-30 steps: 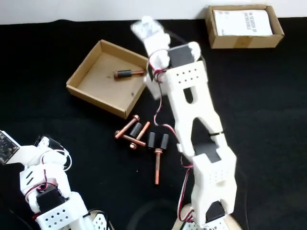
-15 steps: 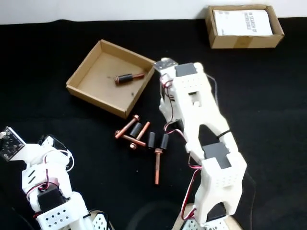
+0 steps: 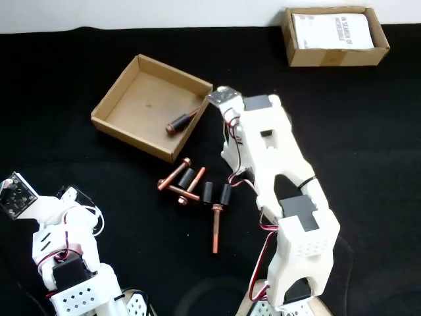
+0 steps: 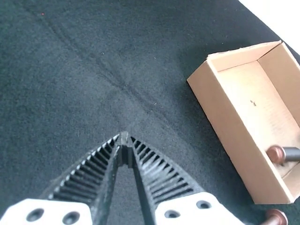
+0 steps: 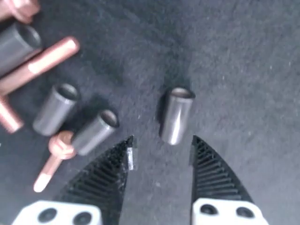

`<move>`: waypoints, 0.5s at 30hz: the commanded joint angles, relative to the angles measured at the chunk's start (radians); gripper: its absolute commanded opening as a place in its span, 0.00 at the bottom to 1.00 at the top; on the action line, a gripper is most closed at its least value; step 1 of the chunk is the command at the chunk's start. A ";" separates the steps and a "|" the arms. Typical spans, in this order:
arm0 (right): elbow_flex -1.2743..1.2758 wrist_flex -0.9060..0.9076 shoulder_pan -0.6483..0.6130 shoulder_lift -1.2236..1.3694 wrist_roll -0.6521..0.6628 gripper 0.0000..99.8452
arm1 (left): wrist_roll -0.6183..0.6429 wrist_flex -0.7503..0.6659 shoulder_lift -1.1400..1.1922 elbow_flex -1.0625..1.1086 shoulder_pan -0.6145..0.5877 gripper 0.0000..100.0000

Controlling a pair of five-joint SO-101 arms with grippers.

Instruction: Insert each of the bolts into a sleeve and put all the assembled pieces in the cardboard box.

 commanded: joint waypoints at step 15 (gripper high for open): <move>0.074 -0.183 0.062 0.088 0.012 0.15 | -0.006 0.002 -0.005 0.018 0.015 0.01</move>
